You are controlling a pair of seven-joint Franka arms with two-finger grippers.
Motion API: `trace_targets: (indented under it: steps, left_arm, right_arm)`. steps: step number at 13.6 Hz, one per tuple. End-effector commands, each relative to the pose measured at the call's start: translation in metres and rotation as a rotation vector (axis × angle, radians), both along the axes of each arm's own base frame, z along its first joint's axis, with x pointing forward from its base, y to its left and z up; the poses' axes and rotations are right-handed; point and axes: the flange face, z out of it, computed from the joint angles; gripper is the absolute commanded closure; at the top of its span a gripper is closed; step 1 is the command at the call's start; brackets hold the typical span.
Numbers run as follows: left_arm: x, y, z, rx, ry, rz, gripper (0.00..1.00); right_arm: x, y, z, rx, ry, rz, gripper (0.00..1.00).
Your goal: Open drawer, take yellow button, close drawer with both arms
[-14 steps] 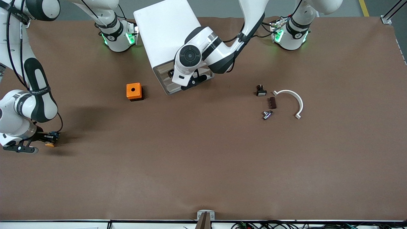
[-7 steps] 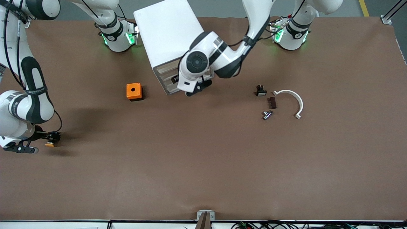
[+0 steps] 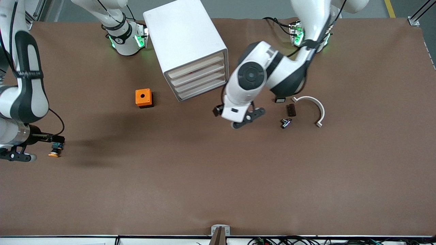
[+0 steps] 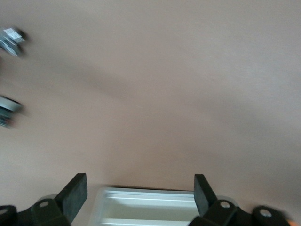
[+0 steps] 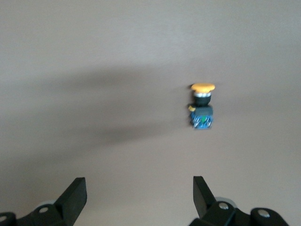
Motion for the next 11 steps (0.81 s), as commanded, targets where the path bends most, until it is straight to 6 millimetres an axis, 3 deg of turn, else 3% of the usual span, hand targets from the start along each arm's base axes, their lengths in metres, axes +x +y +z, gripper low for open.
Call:
trace_targets:
  steps: [1, 4, 6, 8, 11]
  left_arm:
    - [0.015, 0.083, 0.049, 0.029, 0.034, -0.148, 0.0]
    - [0.029, 0.169, 0.087, 0.04, 0.051, -0.228, 0.0]
    - [0.024, 0.233, 0.112, 0.029, 0.036, -0.312, 0.0]
    - [0.016, 0.279, 0.125, 0.002, 0.022, -0.391, 0.0]
    - [-0.007, 0.317, 0.131, 0.03, -0.029, -0.469, 0.0]
  right_arm:
    - [-0.01, 0.035, 0.061, 0.032, 0.021, -0.06, 0.0]
    - [-0.016, 0.063, 0.122, 0.083, 0.004, -0.034, 0.0]
    - [-0.019, 0.082, 0.153, 0.086, 0.004, -0.017, 0.0]
    - [-0.023, 0.088, 0.168, 0.089, 0.023, -0.01, 0.0]
    - [-0.023, 0.088, 0.176, 0.086, 0.014, -0.009, 0.0]
